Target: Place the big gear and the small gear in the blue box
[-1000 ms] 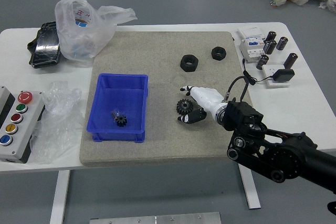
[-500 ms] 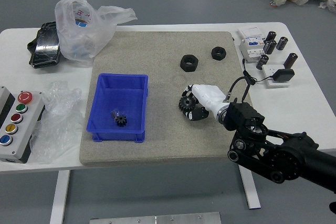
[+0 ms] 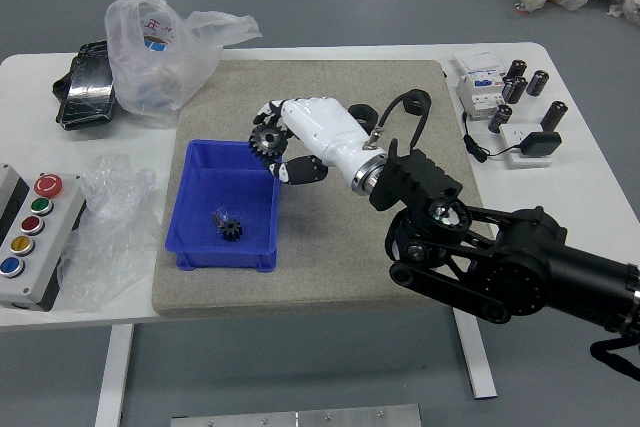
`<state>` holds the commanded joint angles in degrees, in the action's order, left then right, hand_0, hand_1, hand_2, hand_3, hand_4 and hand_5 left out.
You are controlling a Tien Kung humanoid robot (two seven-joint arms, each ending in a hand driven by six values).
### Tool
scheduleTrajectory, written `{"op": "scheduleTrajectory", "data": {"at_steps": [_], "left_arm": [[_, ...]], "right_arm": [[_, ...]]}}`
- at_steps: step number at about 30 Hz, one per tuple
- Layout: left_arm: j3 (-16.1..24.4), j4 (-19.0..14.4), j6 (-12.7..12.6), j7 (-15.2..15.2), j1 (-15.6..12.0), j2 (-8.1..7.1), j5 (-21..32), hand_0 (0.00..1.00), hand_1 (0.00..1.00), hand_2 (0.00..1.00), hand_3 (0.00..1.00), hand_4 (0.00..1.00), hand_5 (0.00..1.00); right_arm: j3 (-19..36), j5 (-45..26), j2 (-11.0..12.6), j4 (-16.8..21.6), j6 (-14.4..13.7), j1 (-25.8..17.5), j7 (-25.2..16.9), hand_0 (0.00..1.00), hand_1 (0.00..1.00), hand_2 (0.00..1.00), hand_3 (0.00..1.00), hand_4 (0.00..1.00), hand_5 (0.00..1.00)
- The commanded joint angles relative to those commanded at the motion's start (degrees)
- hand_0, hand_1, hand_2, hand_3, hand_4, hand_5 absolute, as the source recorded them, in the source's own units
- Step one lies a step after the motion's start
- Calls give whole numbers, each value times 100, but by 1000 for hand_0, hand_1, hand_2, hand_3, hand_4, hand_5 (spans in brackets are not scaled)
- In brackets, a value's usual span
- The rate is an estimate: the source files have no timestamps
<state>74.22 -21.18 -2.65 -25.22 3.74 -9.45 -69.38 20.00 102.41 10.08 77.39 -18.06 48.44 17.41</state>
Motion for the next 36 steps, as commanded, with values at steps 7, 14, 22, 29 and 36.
{"op": "scheduleTrajectory", "data": {"at_steps": [7, 14, 22, 29, 36], "left_arm": [[41, -10, 11, -32, -16, 0, -47, 689, 613, 592, 671, 639, 462], [40, -8, 10, -18, -1, -3, -59, 688, 613, 593, 670, 640, 466], [41, -8, 10, -24, -7, -9, -60, 688, 612, 593, 671, 640, 467], [30, -8, 9, -19, -11, 2, -51, 688, 612, 592, 670, 640, 469], [-15, 4, -10, 11, -10, 14, 20, 688, 612, 592, 670, 641, 468]], "right_arm": [[-198, -371, -99, -33, 141, 135, -485, 526, 602, 537, 462, 373, 2], [-292, -612, -154, -161, 667, 213, -512, 692, 757, 741, 622, 283, 82], [-188, -502, -132, -282, 1025, 157, -281, 910, 948, 953, 962, 733, 149], [102, -485, -46, -269, 706, -3, -342, 885, 942, 946, 955, 703, 134], [1052, -1118, 453, -30, 89, -640, -696, 856, 926, 926, 936, 712, 159]]}}
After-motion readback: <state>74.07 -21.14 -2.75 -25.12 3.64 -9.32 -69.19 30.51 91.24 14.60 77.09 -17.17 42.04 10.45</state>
